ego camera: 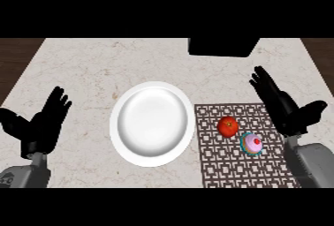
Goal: Pick the cupcake from the placemat and place it in the plate
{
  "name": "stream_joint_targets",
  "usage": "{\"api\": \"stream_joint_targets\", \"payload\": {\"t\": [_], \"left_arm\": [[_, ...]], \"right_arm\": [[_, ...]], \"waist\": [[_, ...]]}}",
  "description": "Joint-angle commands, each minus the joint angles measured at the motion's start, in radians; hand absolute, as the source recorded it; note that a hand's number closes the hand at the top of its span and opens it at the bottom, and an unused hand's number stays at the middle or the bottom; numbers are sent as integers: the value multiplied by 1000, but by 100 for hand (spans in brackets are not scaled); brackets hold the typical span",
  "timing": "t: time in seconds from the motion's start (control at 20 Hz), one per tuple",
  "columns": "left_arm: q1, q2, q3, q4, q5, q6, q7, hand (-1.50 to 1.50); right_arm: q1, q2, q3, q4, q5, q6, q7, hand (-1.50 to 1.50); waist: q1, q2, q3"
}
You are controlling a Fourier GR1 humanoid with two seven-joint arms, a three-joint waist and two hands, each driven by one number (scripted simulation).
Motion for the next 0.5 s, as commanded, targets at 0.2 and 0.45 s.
{"api": "stream_joint_targets", "payload": {"t": [0.2, 0.45], "left_arm": [[55, -41, -125, 25, -70, -24, 32, 0], [75, -118, -219, 34, -103, -39, 10, 0]], "right_arm": [[-253, -175, -115, 18, -181, 427, -102, 150], [-231, -245, -184, 273, 69, 318, -399, -150]], "waist": [[6, 32, 33], [1, 38, 33]]}}
